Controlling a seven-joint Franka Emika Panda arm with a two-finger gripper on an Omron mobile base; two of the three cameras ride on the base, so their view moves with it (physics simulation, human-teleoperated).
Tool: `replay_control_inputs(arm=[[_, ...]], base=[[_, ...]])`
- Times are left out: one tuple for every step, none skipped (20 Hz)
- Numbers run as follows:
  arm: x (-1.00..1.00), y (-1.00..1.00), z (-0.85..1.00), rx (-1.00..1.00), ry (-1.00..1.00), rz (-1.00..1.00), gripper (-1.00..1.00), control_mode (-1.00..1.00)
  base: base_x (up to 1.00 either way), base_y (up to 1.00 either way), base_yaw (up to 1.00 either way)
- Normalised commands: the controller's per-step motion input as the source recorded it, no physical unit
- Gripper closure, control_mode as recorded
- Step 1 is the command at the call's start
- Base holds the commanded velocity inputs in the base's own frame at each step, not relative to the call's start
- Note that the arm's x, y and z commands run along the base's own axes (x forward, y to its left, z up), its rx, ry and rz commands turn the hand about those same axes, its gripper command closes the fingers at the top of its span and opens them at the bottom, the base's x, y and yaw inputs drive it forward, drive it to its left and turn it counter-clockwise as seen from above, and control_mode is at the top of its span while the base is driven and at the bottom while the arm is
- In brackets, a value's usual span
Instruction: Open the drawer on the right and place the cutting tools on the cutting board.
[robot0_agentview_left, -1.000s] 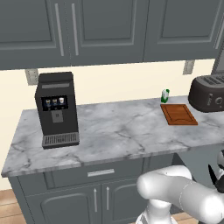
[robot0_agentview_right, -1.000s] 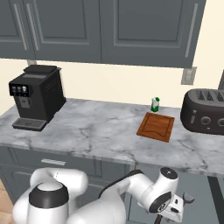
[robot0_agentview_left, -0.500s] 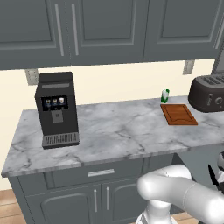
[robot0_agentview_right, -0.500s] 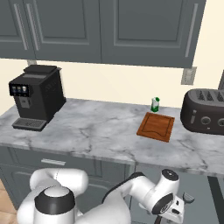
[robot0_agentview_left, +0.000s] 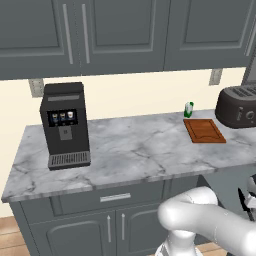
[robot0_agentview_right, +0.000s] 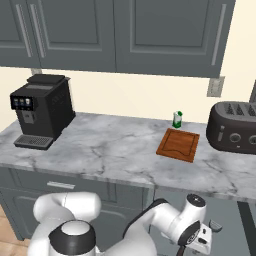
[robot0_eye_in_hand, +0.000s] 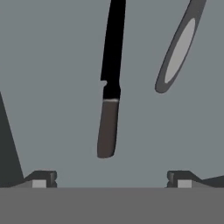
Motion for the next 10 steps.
replay_control_inputs(arm=[[0.12,-0.01,-0.19,0.0,0.0,0.0,-1.0,-1.0],[0.09,0.0,-0.19,0.0,0.0,0.0,-1.0,-1.0],[0.06,0.0,-0.23,0.0,0.0,0.0,-1.0,-1.0],[0.07,0.0,-0.26,0.0,0.02,0.0,-1.0,-1.0],[0.04,0.0,-0.26,0.0,0.04,0.0,-1.0,-1.0],[0.04,-0.01,-0.26,0.0,0.05,0.0,-1.0,-1.0],[0.04,-0.01,-0.26,0.0,0.05,0.0,-1.0,-1.0],[0.04,0.0,-0.24,0.0,0.05,0.0,-1.0,-1.0],[0.04,0.0,-0.21,0.01,0.05,0.0,-1.0,-1.0],[0.04,0.0,-0.21,0.0,0.04,0.0,-1.0,-1.0]], base=[[0.0,0.0,0.0],[0.0,0.0,0.0],[0.0,0.0,0.0],[0.0,0.0,0.0],[0.0,0.0,0.0],[0.0,0.0,0.0],[0.0,0.0,0.0],[0.0,0.0,0.0],[0.0,0.0,0.0],[0.0,0.0,0.0]])
